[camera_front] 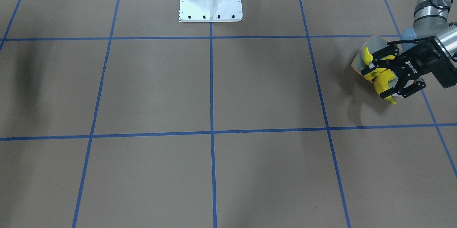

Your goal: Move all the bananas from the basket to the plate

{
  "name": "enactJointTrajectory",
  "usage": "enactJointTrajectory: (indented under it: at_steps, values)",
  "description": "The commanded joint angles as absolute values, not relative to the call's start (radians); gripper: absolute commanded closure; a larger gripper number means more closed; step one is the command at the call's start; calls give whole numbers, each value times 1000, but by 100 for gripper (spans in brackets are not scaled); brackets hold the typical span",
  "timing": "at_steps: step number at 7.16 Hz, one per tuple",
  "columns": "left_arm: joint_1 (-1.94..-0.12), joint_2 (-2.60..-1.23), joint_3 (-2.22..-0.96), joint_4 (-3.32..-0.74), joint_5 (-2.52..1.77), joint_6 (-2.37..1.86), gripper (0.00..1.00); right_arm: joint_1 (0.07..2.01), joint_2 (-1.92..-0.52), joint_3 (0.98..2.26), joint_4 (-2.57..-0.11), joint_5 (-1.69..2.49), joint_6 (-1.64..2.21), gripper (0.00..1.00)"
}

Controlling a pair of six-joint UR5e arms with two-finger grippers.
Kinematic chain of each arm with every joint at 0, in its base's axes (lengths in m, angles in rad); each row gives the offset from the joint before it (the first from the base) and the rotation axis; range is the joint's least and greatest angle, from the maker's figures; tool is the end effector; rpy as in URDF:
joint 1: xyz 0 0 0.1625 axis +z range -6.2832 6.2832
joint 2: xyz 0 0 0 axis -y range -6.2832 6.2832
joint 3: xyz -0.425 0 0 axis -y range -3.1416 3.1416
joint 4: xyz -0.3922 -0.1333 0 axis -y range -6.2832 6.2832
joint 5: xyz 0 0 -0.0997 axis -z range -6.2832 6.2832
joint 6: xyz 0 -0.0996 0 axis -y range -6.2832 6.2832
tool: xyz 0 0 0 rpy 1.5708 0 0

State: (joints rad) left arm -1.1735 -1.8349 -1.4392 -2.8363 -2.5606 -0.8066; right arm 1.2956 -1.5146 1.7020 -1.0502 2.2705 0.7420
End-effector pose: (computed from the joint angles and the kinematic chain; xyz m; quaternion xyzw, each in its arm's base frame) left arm 0.1747 -0.5456 0.4321 0.2609 0.6203 0.1623 0.7217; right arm -0.0787 -0.5332 0.5068 0.1279 -0.4394 0.0882 0.8848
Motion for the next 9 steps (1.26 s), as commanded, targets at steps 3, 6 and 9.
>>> enactJointTrajectory:
  at_steps: [3,6,9]
  values:
    - [-987,-2041,-1506,-2836,-2350,-1134,1,968,-1174,1710,-1003,2050,1349,100]
    - [-800,-2079,-1574,-2836,-2199,-1138,1,861,-992,1730,-1152,1991,1494,100]
    - [-726,-2092,-1585,-2838,-2117,-1138,1,769,-849,1761,-1419,1967,1564,100]
